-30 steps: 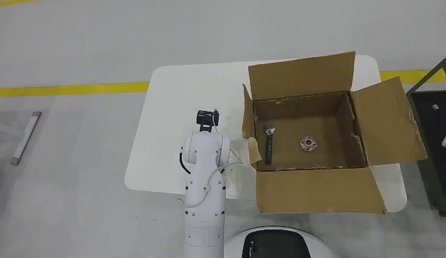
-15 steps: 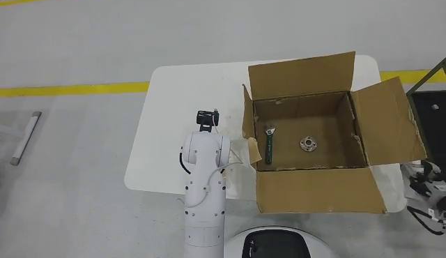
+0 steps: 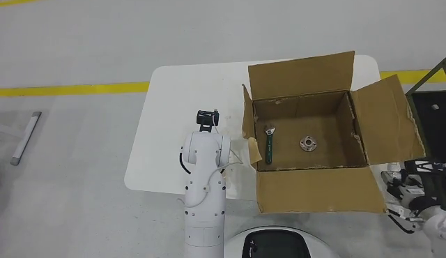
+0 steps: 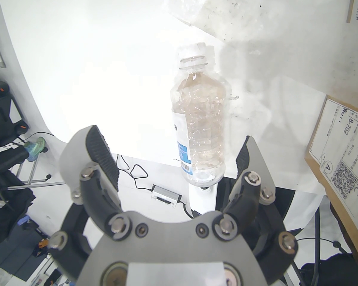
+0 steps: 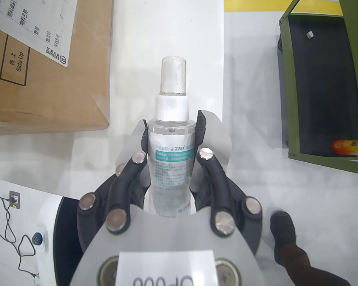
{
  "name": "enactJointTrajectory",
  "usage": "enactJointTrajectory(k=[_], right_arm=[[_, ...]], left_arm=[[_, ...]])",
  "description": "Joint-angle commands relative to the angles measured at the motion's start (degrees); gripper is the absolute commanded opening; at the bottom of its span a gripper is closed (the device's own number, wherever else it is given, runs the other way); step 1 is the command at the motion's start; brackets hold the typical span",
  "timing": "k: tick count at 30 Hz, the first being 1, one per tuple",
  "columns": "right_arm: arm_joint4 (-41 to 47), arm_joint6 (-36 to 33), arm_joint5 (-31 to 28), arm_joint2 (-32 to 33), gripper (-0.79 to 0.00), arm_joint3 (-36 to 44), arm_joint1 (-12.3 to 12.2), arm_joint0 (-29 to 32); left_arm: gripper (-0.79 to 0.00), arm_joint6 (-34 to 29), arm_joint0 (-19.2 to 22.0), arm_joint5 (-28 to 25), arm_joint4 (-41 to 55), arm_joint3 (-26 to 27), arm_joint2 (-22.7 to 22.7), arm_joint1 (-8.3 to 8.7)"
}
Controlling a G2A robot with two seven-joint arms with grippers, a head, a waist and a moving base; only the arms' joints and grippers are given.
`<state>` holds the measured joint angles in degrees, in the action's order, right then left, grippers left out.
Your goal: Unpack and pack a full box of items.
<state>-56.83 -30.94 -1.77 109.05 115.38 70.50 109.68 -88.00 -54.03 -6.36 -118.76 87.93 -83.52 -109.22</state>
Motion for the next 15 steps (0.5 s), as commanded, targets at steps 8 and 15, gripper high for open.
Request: enactJointTrajectory(k=[8,15], right_arm=[[-1.1,-1.5,0.6,-2.3,-0.785,-1.4,-0.1,-3.0],[0.6,-1.6,1.5,-2.4,-0.785,-2.5,0.0,-3.8]], left_arm=[[0.000,0.0,0.0,0.0,0.0,0.0,0.0,0.00],[0.000,0.0,0.0,0.0,0.0,0.0,0.0,0.00]])
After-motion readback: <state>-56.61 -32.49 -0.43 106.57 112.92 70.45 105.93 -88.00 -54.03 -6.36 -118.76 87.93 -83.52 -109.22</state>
